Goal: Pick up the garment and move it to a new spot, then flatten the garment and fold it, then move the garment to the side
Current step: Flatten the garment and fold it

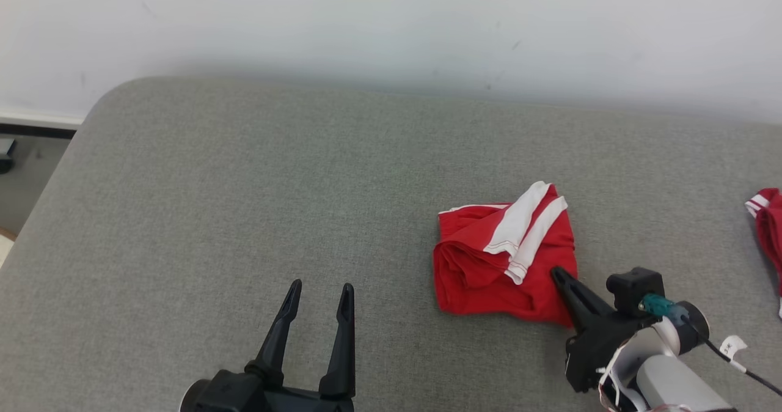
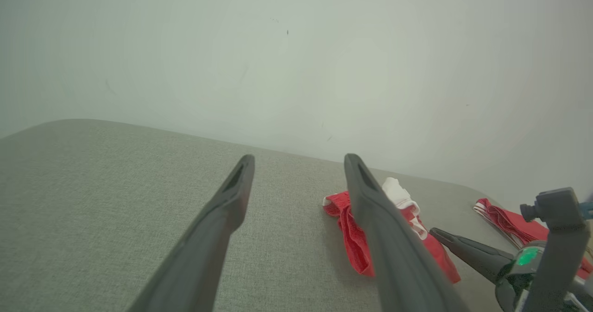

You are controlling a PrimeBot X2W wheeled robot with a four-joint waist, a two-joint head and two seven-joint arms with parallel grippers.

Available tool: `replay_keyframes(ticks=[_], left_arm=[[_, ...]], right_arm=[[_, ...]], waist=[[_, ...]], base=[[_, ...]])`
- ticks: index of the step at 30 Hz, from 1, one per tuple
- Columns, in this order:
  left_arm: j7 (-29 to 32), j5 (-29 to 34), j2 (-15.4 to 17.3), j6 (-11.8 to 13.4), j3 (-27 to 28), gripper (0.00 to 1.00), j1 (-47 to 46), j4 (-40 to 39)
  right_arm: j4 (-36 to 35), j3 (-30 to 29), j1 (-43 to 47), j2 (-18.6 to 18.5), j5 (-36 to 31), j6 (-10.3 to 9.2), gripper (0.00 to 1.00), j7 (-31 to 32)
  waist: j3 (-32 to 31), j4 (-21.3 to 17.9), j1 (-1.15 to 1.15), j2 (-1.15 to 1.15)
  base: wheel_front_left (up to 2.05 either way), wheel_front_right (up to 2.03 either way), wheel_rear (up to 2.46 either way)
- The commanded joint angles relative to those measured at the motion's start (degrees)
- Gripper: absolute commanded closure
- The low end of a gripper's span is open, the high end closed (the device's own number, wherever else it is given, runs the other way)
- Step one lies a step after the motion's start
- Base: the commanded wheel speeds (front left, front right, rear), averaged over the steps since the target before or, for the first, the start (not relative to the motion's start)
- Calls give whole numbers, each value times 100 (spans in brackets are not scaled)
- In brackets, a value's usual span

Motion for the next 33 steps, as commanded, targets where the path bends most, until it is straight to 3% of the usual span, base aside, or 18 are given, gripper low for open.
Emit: replay_keyframes(ticks=[1,11,19,33], left_arm=[[-12,7,-30,-24,-1,0,-69,8],[-59,-14,-147,-152,7,0,-181,123],[-68,55,-204,-201,72,0,-206,148],[-80,92,-347,-330,64,0,-265,207]], right_arm=[[88,31,-146,-30,36,-15,100,-24],[1033,611,-866,49,151,-15,100,-41],[1187,1145,-1173,137,433,-14,100,-375],[1418,1277,-2063,-35,829,-15,100,-654]], waist=[[120,124,0,0],[399,398,0,0],[456,467,0,0],[558,728,0,0]], base=[[0,0,0],[0,0,0],[0,0,0],[0,0,0]])
